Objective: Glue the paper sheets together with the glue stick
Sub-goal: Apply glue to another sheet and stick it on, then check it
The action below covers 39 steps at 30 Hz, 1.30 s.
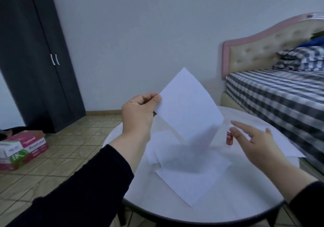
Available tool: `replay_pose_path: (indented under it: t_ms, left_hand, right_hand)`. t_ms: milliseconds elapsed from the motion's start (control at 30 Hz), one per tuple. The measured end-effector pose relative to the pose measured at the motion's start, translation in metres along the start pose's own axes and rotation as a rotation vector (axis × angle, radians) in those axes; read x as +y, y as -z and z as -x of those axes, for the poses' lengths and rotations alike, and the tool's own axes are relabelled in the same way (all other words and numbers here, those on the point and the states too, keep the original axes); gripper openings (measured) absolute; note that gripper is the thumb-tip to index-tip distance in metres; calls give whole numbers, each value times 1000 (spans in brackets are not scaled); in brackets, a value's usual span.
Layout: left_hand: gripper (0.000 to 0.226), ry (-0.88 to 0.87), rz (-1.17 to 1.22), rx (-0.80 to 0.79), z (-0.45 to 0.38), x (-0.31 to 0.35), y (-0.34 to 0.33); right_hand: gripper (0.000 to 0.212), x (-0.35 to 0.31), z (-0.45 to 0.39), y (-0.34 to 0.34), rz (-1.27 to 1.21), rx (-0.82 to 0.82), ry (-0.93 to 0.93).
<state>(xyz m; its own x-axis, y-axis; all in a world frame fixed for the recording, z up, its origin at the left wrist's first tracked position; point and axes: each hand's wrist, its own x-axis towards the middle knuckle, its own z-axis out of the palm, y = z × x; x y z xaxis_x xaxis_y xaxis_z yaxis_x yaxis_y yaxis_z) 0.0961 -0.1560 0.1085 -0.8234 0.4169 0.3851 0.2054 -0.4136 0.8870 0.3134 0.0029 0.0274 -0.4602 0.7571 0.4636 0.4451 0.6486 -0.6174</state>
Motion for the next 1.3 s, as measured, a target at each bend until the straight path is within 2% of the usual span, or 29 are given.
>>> replay_pose_path:
  t_ms: [100,233,333,400,500,633,800,900,1000,1133,1233,1300]
  left_hand:
    - [6,86,-8,72,21,-24,5]
    - [5,206,12,144,42,-50,16]
    - [6,233,-39,175,56,-62,25]
    - [7,211,-141,150,63,-66,33]
    - [11,128,-408,-7,75,-75,45]
    - [14,75,-700,-195,84,-86,59]
    - [26,95,-824,-323,86,-89,64]
    - [33,159,-780,-405,86,-88,63]
    - [34,175,-850,-482,84,-87,62]
    - [27,129,-896,-458,85,-90,59]
    - [27,87,-915,-401,89,-93,58]
    - [28,59,-925,-373,90,-94,59]
  right_hand:
    - [39,3,6,8,-188,86,-91]
    - [45,3,14,-12,-564,-127,-326]
    - [59,6,13,-15,-676,-118,-417]
    - [67,6,12,-14,-627,-78,-437]
    - [72,7,16,-19,-520,-52,-451]
    - [66,10,20,-32,-383,-59,-344]
    - [51,22,14,-46,-256,-31,-227]
    - [44,26,13,-49,-261,-37,-182]
    - [38,28,11,-51,-277,-21,-174]
    - [40,25,4,-51,-314,-34,-198]
    - [65,18,3,-42,-385,-170,-272]
    - [71,16,3,-36,-342,-247,-246]
